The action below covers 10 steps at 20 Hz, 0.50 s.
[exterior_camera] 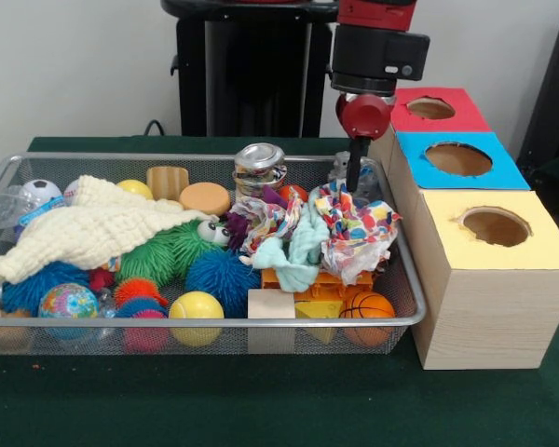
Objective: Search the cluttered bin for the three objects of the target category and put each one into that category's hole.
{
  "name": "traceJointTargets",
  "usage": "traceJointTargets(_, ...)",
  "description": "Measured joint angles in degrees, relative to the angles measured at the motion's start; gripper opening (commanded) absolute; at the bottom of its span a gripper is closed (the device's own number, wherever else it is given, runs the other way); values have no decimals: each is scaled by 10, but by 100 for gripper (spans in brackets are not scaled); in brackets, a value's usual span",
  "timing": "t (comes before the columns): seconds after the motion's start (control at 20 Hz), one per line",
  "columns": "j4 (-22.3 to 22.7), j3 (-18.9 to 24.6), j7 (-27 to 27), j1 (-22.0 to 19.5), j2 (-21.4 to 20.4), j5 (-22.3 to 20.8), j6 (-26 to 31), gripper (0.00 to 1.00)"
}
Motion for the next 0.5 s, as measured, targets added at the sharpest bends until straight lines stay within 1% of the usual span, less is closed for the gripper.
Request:
traceJointTargets(0.15,0,0,0,-11,-4,-19,0,0)
traceJointTargets(0.25,0,0,0,-27,-11,-44,0,0)
traceJointTargets(0.5,0,-1,0,-50,-25,-76,0,0)
